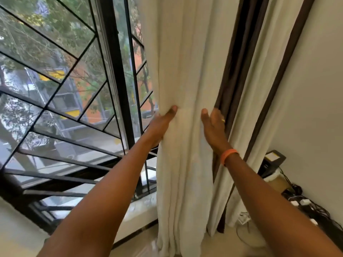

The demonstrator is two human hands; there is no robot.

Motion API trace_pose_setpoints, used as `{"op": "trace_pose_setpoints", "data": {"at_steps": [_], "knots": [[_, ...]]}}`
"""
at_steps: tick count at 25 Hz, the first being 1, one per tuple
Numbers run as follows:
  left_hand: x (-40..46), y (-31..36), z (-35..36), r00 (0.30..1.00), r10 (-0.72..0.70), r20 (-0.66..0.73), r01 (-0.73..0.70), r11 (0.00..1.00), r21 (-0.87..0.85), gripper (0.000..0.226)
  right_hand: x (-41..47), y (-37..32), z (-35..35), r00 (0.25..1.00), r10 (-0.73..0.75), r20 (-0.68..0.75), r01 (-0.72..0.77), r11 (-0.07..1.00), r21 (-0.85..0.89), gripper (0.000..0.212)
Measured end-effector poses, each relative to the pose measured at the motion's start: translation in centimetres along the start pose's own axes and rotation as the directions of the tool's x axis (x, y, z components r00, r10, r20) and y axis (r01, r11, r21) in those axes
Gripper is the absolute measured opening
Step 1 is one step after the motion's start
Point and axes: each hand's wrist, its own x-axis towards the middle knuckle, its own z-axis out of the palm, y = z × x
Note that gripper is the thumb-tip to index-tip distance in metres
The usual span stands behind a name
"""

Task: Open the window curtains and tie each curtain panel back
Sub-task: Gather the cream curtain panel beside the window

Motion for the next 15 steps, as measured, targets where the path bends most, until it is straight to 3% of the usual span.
{"op": "trace_pose_setpoints", "data": {"at_steps": [2, 5, 6, 8, 10, 14, 15], "knots": [[-0.8, -0.7, 2.5, 0.996, -0.001, 0.091, -0.006, 0.997, 0.075, 0.039, -0.8, -0.4, 2.8, 0.985, 0.019, 0.172, -0.034, 0.996, 0.088, 0.062], [-1.6, -1.6, 4.4, 0.996, 0.055, 0.074, -0.065, 0.987, 0.145, 0.027, -1.9, 0.1, 4.5, 0.969, 0.048, 0.241, -0.101, 0.972, 0.212, 0.05], [-1.5, -1.6, 4.2, 0.997, 0.066, 0.046, -0.072, 0.988, 0.137, 0.029, -1.8, 0.2, 4.2, 0.968, 0.009, 0.252, -0.062, 0.978, 0.2, 0.046], [-1.2, -1.5, 3.6, 0.997, 0.065, -0.042, -0.059, 0.988, 0.142, 0.035, -1.0, 0.3, 3.2, 0.935, -0.186, 0.303, 0.152, 0.98, 0.132, 0.043], [-1.1, -1.2, 3.1, 0.994, 0.038, -0.104, -0.022, 0.988, 0.151, 0.032, -0.7, 0.2, 2.1, 0.888, -0.258, 0.382, 0.252, 0.965, 0.065, 0.035], [-1.3, -1.2, 2.0, 0.999, -0.03, -0.031, 0.036, 0.975, 0.218, 0.049, 0.9, 0.0, -1.0, 0.82, -0.095, 0.564, 0.0, 0.986, 0.167, 0.02], [-1.4, -1.1, 1.6, 0.999, -0.052, -0.011, 0.053, 0.972, 0.228, 0.053, 1.4, 0.1, -2.0, 0.806, -0.085, 0.586, -0.001, 0.989, 0.145, 0.02]]}}
